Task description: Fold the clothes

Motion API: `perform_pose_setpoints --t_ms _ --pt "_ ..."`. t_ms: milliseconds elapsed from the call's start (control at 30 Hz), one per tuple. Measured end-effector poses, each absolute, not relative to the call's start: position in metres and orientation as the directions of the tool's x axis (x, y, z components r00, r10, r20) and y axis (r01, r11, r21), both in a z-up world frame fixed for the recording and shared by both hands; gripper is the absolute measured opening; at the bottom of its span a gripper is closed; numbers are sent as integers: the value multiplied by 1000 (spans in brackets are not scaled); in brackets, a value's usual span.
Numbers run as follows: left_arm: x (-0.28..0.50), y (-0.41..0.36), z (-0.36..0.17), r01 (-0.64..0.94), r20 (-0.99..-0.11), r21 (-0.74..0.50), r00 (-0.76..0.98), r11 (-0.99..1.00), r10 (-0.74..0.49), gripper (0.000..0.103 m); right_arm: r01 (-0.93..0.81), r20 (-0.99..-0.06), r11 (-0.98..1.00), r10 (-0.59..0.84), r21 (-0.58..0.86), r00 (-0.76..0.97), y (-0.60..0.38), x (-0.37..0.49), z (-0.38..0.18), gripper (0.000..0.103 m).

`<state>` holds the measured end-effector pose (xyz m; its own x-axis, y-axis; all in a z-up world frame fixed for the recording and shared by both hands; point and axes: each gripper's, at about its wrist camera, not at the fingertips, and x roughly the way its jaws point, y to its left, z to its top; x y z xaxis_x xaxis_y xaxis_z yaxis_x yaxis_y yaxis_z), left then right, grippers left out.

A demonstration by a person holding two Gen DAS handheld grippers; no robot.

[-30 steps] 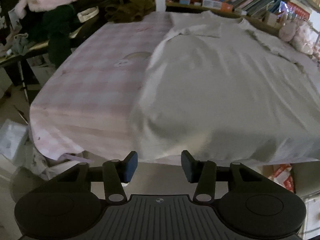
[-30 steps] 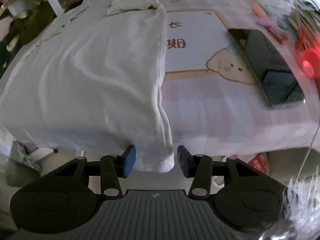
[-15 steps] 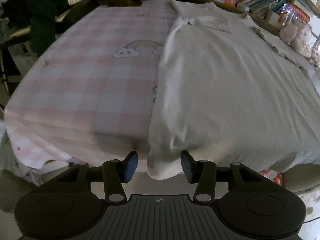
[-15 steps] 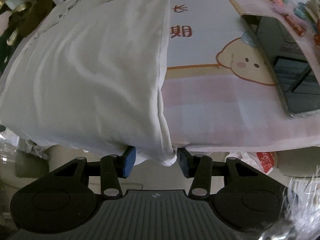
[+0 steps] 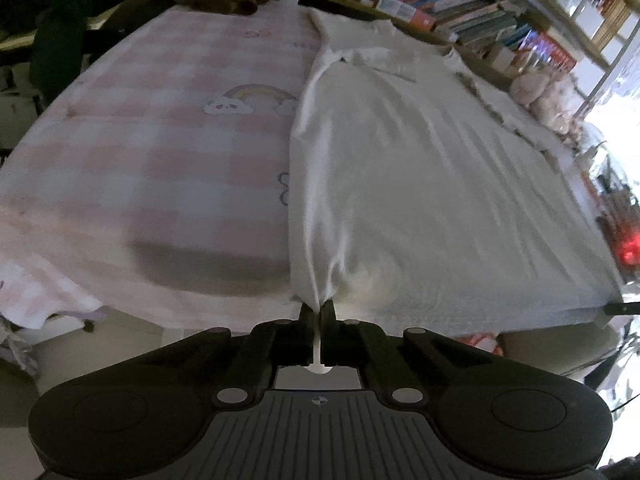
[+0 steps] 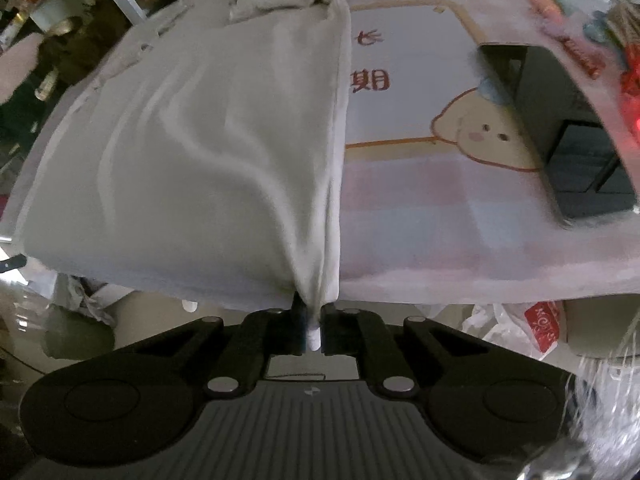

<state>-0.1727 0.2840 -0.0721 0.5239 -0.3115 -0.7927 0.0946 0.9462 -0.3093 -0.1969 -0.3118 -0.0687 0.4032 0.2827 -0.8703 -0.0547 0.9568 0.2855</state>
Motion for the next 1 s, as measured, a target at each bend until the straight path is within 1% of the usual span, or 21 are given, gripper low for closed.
perform_pose_setpoints --t_ms 67,233,367,567,733,800,867,933,967,1000 --pt "-180 289 -66 104 -780 -332 529 938 -334 1 -50 -864 954 288 294 413 -316 -207 -60 5" --pt "-202 293 -61 134 -780 -357 501 924 -374 1 -40 -868 955 284 293 407 -318 -230 -45 5" --pt "-222 294 -70 140 -794 -391 449 910 -410 1 -15 -878 955 278 296 388 -320 -248 -40 5" --pt "-252 299 -90 104 -804 -453 382 885 -457 1 21 -911 960 258 280 322 -322 -281 -45 5" --pt "-243 308 -71 127 -743 -515 428 848 -515 1 21 -926 958 272 287 261 -315 -296 -52 5" --pt "-239 312 -63 138 -716 -538 446 832 -537 1 11 -910 946 308 324 277 -312 -295 -43 5" --pt "-235 316 -55 149 -688 -560 464 815 -558 1 7 -869 920 368 392 331 -314 -289 -27 5" --pt "-220 319 -39 138 -606 -608 556 782 -569 1 9 -808 881 430 473 403 -319 -282 -8 5" --pt "-213 320 -30 135 -561 -632 601 763 -570 1 18 -765 857 450 515 461 -324 -276 2 5" --pt "-201 320 -26 120 -535 -653 627 748 -567 1 25 -718 831 465 556 518 -329 -270 12 5"
